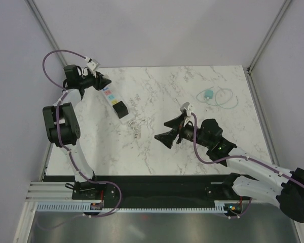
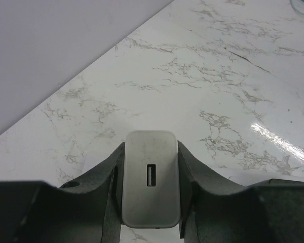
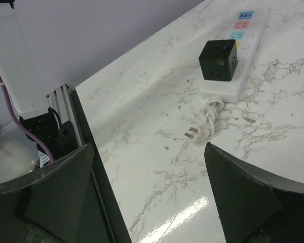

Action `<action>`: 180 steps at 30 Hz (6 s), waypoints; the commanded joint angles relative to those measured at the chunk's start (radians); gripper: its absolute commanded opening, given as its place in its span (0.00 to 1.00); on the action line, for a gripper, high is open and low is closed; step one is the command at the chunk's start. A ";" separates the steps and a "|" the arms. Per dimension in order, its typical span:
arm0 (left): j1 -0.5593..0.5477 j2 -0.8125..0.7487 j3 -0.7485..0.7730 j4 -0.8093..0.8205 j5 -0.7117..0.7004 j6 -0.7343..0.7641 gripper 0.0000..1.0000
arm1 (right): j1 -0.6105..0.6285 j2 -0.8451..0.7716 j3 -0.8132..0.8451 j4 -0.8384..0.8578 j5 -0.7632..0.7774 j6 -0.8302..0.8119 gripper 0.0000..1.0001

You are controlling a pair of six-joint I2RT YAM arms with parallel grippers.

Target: Insert the plug

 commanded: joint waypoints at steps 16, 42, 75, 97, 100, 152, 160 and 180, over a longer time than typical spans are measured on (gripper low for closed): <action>0.071 0.194 0.080 0.098 0.117 0.091 0.02 | -0.001 0.105 0.105 0.055 -0.023 -0.051 0.98; 0.016 -0.256 -0.275 0.533 -0.062 -0.549 0.02 | -0.001 0.392 0.353 -0.081 0.248 -0.104 0.98; -0.650 -0.887 -0.297 0.087 -0.363 -1.140 0.02 | 0.163 0.166 0.334 0.339 0.168 -0.761 0.98; -0.671 -0.899 -0.337 0.093 -0.341 -1.206 0.29 | 0.202 0.197 0.335 0.424 0.251 -0.795 0.26; -0.671 -0.902 -0.303 0.047 -0.309 -1.178 0.47 | 0.203 0.180 0.309 0.416 0.269 -0.819 0.12; -0.340 -0.651 0.067 -0.600 -0.119 -0.120 0.02 | 0.203 -0.246 -0.082 0.367 0.410 -0.511 0.98; -0.188 -0.424 0.109 -0.512 -0.045 0.121 0.02 | 0.202 -0.270 -0.211 0.434 0.432 -0.365 0.98; -0.015 0.142 0.344 -0.472 -0.084 0.339 0.02 | 0.202 -0.098 -0.232 0.581 0.340 -0.292 0.98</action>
